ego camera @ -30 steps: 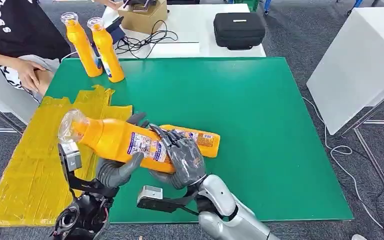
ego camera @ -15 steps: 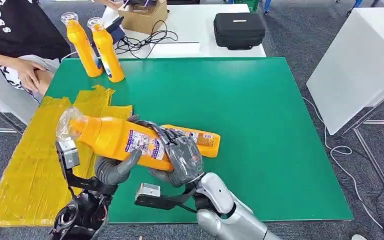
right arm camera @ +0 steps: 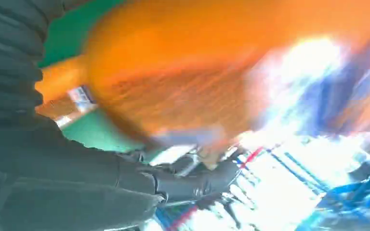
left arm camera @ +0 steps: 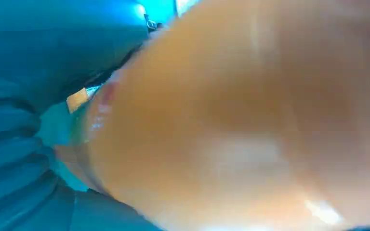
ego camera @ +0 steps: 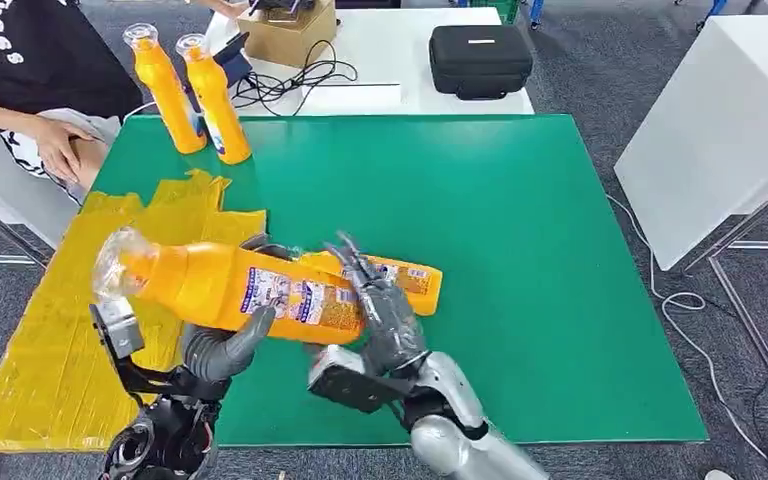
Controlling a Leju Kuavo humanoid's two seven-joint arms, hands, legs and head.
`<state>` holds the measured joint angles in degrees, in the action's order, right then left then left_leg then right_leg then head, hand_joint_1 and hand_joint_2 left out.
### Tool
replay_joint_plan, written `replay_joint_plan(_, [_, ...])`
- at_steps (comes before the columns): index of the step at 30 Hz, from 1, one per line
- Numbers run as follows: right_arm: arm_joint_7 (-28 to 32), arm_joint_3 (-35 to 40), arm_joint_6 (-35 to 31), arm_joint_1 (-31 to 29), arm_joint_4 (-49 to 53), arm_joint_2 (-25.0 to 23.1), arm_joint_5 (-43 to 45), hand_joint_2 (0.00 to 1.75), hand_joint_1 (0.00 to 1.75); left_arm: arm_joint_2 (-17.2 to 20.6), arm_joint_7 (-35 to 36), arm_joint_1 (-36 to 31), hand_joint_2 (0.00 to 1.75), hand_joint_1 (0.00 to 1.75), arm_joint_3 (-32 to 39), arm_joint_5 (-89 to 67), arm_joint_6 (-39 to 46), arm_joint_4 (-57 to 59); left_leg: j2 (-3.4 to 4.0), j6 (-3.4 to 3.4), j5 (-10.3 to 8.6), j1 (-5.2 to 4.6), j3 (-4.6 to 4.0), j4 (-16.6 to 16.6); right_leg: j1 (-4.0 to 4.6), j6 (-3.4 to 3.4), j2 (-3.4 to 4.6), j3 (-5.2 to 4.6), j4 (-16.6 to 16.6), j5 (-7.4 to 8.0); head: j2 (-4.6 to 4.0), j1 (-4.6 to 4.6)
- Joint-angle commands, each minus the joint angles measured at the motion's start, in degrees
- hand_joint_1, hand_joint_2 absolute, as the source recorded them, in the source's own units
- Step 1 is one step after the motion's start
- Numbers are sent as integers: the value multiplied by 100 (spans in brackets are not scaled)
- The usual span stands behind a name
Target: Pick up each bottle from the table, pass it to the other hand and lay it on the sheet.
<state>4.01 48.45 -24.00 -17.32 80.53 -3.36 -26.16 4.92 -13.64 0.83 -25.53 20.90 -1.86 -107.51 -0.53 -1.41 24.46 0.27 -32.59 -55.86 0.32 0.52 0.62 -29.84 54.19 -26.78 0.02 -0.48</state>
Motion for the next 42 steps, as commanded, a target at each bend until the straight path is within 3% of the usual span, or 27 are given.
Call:
replay_joint_plan(1, [510,-1759,212,1033,1478,507,695,175,0,-184,-112,483,175,175,550,-271,94,-270,-9,0,6,-2,11,1,-1,8,-16,18,-6,-7,0,0])
replay_joint_plan(6, [712,-2358,146,1706,2445,658,616,175,0,-245,-260,407,175,175,770,-2189,1090,-248,-24,1,2,-3,5,0,-1,6,-31,12,-5,-8,0,-2])
replay_joint_plan(9, [848,-2670,27,2134,3017,526,419,175,0,-151,-192,302,175,175,911,-4182,1954,-198,-28,2,6,-4,10,-1,-3,6,-34,16,-1,-14,0,0])
replay_joint_plan(15, [1072,-2868,-271,2376,3329,828,198,175,0,27,450,167,175,175,955,-7022,2519,-108,-16,2,13,2,25,-2,4,10,-26,31,-7,-14,0,-2])
replay_joint_plan(17, [1183,-2833,-466,2425,3336,959,71,175,0,166,1124,107,175,175,982,-9405,2690,68,-12,1,11,2,27,0,3,11,-21,33,-9,-11,0,0])
replay_joint_plan(21, [1333,-2815,-743,2619,3334,1124,-193,175,0,472,1671,-74,175,175,819,-11090,2584,535,-11,1,1,-3,17,8,-1,6,-18,19,-10,-4,0,-2])
replay_joint_plan(22, [1398,-2802,-825,2634,3328,1145,-269,175,0,1563,2498,-509,175,175,309,-11090,2332,594,-14,1,-2,-5,17,10,-3,5,-21,18,-10,-3,0,0])
replay_joint_plan(23, [1446,-2786,-918,2625,3311,1140,-411,175,0,2776,4437,-1661,175,175,-1843,-11090,1698,770,-17,3,3,-3,29,11,-2,7,-28,33,-14,-8,0,0])
replay_joint_plan(25, [1440,-2776,-936,2629,3311,1138,-506,175,0,2809,4605,-1809,175,175,-2199,-11090,1587,941,-80,11,-9,7,9,-2,8,0,-90,32,0,-16,0,0])
replay_joint_plan(27, [1388,-2728,-1047,2612,3279,1182,-733,175,0,2745,4726,-2198,175,175,-2770,-11090,1199,1394,-40,8,-9,12,13,3,10,-1,-46,11,-9,-3,0,15])
replay_joint_plan(28, [1392,-2715,-1082,2654,3269,1204,-776,175,0,2546,4453,-2134,175,175,-2547,-11090,1163,1630,-54,15,-5,18,35,5,16,1,-67,39,-11,-12,0,-2])
replay_joint_plan(29, [1396,-2692,-1123,2689,3260,1237,-818,175,0,2289,4054,-2048,175,175,-2166,-11090,1024,1899,-16,7,-6,2,35,13,3,0,-22,27,-7,-2,0,-11])
replay_joint_plan(31, [1396,-2691,-1143,2713,3256,1243,-819,175,0,2214,3963,-2111,175,175,-2104,-11090,1043,2016,-22,6,-2,7,50,13,9,5,-30,49,-13,-3,0,-13])
replay_joint_plan(33, [1369,-2651,-1178,2812,3262,1305,-908,175,0,1858,3548,-1975,175,175,-1542,-11090,814,2336,-9,7,4,5,48,3,7,10,-18,47,0,-8,0,-13])
replay_joint_plan(42, [1143,-2438,-1182,2800,3148,1422,-966,175,0,993,2871,-1793,175,175,-86,-11090,153,3198,13,8,-5,-2,28,8,-2,4,2,19,-1,1,0,-15])
